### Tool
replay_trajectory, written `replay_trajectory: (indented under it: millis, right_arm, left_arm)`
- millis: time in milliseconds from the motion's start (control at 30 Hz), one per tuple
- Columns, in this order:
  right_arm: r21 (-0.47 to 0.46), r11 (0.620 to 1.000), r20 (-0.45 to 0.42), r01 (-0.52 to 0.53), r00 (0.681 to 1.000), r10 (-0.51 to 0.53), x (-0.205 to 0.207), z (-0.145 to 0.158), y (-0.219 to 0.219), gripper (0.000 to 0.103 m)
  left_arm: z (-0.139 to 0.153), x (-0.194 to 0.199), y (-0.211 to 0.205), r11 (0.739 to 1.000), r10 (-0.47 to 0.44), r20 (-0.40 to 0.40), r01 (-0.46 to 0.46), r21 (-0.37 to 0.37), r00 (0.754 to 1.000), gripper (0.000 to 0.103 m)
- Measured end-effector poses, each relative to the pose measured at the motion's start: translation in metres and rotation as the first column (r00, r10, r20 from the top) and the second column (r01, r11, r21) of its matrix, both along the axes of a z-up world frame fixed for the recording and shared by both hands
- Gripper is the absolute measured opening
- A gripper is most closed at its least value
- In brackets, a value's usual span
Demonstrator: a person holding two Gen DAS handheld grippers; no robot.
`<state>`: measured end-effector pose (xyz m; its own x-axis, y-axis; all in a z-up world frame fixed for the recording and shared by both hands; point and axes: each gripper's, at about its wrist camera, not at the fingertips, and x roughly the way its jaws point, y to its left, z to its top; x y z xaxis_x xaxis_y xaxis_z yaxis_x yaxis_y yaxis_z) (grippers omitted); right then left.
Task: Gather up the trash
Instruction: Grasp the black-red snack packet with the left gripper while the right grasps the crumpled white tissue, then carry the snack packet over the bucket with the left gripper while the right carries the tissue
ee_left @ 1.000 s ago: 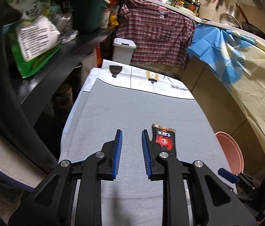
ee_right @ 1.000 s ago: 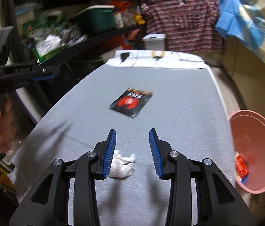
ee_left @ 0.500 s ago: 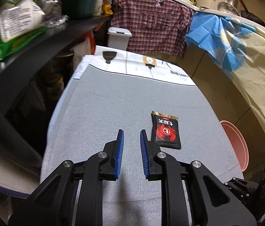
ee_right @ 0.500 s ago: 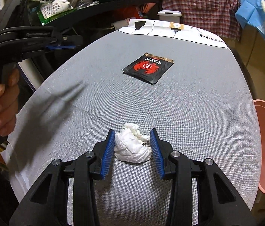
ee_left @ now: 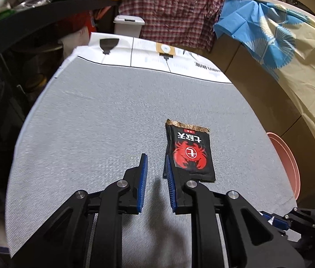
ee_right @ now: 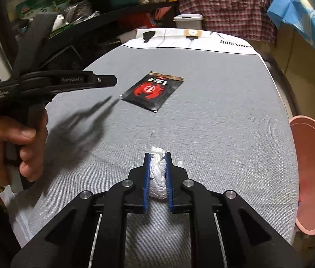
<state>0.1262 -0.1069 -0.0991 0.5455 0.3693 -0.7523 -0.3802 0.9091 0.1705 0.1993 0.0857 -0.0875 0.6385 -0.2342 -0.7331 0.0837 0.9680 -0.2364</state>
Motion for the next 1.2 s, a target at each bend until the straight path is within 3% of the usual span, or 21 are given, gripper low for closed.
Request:
replay_trajectory:
  millis: [333, 467, 1200]
  right_arm:
    - [0.015, 1.0, -0.017, 0.004, 1.0, -0.004, 0.008, -0.005, -0.005, 0.013]
    - [0.016, 1.0, -0.019, 0.001, 1.0, -0.001, 0.009, -0.006, -0.005, 0.013]
    - [0.004, 0.999, 0.087, 0.054, 0.995, -0.054, 0.001, 0.022, -0.024, 0.013]
  left_arm:
    - [-0.018, 0.015, -0.012, 0.999, -0.036, -0.047, 0.036, -0.008, 0.998, 0.016]
    - [-0.02, 0.017, -0.017, 0.998, -0.058, -0.055, 0.057, -0.003, 0.997, 0.002]
    - [0.028, -0.014, -0.027, 0.996, -0.067, 0.07, 0.063, 0.064, 0.995, 0.0]
